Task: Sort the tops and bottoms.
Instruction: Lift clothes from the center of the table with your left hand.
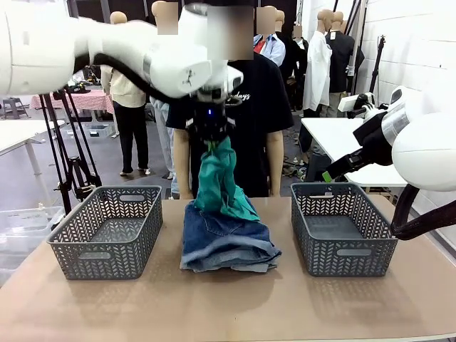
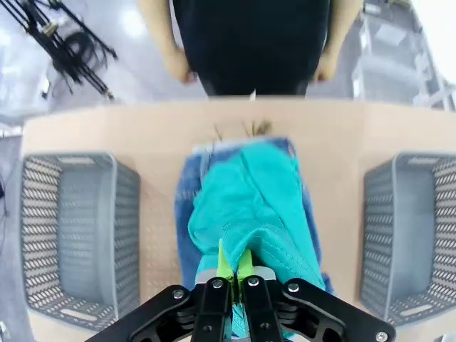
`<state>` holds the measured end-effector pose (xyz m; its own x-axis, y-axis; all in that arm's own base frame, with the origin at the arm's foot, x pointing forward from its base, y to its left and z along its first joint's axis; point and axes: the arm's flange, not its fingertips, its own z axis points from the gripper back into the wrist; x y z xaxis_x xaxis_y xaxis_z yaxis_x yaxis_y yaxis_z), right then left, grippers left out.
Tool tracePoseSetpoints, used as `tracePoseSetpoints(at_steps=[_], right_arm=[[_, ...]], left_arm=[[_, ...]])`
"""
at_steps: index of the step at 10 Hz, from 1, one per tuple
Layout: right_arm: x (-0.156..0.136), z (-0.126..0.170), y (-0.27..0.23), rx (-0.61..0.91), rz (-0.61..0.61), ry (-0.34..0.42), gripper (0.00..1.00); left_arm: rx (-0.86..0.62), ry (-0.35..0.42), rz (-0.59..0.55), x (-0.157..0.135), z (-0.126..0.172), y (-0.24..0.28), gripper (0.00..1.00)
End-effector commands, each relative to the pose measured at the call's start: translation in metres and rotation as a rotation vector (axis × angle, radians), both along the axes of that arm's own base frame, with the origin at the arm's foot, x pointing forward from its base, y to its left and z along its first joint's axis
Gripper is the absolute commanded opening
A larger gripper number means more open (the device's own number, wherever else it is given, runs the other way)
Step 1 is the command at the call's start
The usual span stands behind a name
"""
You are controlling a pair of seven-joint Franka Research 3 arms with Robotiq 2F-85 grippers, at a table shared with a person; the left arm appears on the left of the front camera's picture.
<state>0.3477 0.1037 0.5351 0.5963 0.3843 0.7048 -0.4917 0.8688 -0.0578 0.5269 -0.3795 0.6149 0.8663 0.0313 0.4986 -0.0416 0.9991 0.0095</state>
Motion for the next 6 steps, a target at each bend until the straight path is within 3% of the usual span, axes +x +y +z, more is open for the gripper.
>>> tracePoseSetpoints(at_steps=[1,3,4,5,6], right_arm=[[0.001,-0.001,-0.001,0.006,0.006,0.0,1.0],[0.001,-0.001,-0.001,0.006,0.006,0.0,1.0],[0.001,-0.001,-0.001,0.006,0.006,0.0,1.0],[0.001,-0.001,-0.001,0.006,0.006,0.0,1.0],[0.001,-0.001,-0.001,0.006,0.006,0.0,1.0]], left_arm=[[0.021,-0.105,0.005,0.008,0.048,-0.011,0.0],[-0.005,-0.183,0.0,0.013,0.12,-0.014,0.0],[-0.008,-0.217,0.002,0.011,0.139,-0.015,0.0],[-0.006,-0.224,-0.001,0.006,0.146,-0.014,0.0],[-0.033,-0.194,0.009,-0.004,0.123,0.005,0.0]])
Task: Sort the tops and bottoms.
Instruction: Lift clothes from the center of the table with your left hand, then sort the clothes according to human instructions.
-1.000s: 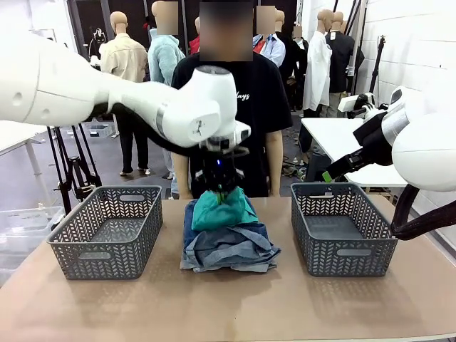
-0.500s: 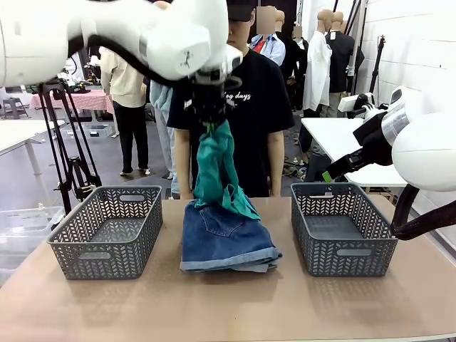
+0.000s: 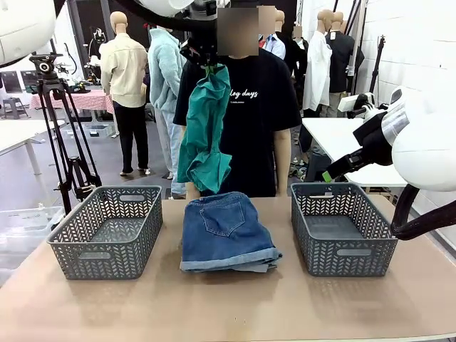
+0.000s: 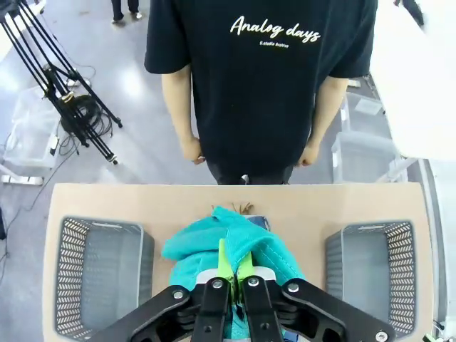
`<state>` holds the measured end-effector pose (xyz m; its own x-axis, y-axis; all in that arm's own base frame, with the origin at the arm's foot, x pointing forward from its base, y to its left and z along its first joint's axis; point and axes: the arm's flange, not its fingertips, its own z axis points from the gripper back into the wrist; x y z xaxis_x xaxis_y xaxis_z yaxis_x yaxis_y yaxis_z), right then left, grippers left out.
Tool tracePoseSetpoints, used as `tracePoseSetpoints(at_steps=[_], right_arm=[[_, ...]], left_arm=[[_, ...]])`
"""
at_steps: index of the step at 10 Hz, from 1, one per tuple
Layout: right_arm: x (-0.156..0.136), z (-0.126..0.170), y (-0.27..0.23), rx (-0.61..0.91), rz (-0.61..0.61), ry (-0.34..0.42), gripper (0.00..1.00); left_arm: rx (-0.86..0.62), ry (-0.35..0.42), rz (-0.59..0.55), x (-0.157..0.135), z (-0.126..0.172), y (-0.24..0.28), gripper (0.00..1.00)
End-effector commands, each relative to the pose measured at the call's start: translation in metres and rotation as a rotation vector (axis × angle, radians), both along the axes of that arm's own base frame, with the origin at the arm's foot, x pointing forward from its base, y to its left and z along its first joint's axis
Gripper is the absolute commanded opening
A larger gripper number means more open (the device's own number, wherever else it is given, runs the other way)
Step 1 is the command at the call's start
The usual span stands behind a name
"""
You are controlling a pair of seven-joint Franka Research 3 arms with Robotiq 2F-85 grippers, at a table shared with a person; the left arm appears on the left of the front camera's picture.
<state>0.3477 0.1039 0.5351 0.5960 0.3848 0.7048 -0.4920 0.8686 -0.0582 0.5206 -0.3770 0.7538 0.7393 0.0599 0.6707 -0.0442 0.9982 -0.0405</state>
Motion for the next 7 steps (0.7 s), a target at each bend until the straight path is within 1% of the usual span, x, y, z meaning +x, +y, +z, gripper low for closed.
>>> tracePoseSetpoints(at_steps=[1,7], right_arm=[[0.0011,-0.0007,-0.0008,0.007,0.006,0.001,1.0],[0.0011,-0.0007,-0.0008,0.007,0.006,0.001,1.0]], left_arm=[[0.007,0.022,0.003,0.0024,-0.0155,0.0022,0.0],[0.007,0.022,0.003,0.0024,-0.0155,0.0022,0.0]])
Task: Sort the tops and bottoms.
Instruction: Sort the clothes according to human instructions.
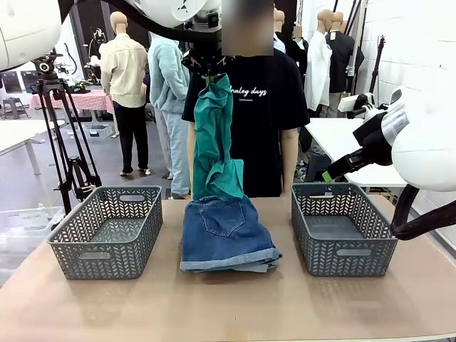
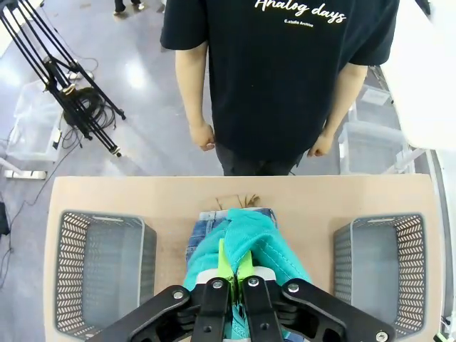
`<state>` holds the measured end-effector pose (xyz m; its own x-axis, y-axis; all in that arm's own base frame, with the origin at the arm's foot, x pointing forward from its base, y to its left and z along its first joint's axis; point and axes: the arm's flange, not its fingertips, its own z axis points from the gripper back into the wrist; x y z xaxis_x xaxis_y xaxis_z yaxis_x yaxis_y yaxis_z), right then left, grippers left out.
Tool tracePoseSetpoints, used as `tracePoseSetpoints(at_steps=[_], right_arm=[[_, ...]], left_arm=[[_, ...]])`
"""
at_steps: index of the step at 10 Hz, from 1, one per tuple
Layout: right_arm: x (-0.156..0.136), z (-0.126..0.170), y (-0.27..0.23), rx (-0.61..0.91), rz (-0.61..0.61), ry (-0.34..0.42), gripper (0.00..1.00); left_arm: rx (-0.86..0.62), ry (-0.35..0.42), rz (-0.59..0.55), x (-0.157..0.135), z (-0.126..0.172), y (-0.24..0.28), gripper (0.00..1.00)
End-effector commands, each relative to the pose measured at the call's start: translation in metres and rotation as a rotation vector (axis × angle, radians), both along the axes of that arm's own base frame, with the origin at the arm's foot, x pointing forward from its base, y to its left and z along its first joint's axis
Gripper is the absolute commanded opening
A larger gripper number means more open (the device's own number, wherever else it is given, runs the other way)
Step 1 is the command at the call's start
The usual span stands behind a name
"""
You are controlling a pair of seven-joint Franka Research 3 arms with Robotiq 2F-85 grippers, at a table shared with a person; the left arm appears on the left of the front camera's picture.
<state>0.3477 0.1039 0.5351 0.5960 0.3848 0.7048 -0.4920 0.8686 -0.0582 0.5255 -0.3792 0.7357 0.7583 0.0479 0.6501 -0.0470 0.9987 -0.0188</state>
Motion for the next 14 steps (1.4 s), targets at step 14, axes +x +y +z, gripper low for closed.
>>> tracePoseSetpoints(at_steps=[14], right_arm=[[0.0011,-0.0007,-0.0008,0.007,0.006,0.001,1.0]], left_arm=[[-0.013,-0.007,0.001,-0.0026,0.0026,0.0044,0.0]])
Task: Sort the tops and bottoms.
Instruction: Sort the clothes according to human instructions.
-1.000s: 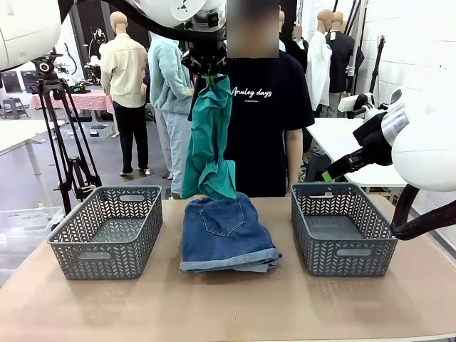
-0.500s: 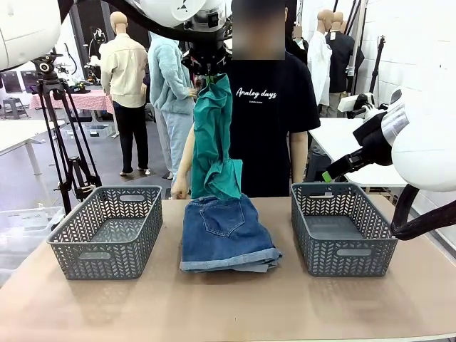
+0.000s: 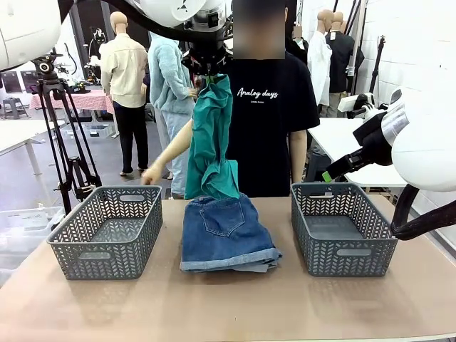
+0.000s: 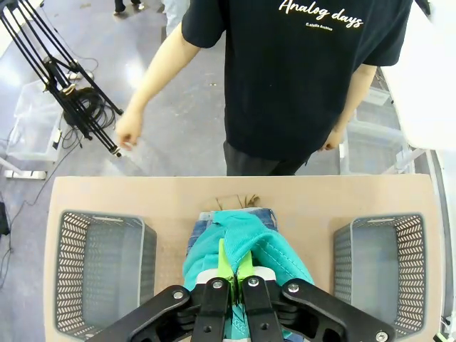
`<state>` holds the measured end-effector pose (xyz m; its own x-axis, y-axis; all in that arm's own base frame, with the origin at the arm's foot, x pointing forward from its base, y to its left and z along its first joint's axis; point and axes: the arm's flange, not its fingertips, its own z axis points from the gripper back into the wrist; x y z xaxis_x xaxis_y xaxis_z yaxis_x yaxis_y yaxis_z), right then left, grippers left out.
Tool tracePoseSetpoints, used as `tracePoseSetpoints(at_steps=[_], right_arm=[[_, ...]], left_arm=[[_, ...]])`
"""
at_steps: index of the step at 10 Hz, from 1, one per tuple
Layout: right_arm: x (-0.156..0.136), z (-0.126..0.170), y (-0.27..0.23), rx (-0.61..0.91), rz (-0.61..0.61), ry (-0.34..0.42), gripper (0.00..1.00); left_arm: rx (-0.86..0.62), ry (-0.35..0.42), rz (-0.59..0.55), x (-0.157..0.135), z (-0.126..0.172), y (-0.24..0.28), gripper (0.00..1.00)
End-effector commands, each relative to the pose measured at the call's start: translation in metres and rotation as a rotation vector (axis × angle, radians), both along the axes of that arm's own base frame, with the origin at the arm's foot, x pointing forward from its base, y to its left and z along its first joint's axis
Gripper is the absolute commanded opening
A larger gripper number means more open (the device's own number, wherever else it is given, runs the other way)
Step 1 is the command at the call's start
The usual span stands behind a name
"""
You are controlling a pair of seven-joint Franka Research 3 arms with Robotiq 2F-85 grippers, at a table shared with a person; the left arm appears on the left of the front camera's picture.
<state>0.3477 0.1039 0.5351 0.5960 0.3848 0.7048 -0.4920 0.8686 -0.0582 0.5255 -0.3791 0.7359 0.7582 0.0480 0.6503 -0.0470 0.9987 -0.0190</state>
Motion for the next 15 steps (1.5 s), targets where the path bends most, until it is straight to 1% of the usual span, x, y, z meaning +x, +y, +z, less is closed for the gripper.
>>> tracePoseSetpoints(at_steps=[1,15], right_arm=[[0.0011,-0.0007,-0.0008,0.007,0.006,0.001,1.0],[0.0011,-0.0007,-0.0008,0.007,0.006,0.001,1.0]], left_arm=[[-0.013,-0.007,0.001,-0.0025,0.0024,0.0043,0.0],[-0.013,-0.007,0.001,-0.0025,0.0024,0.0043,0.0]])
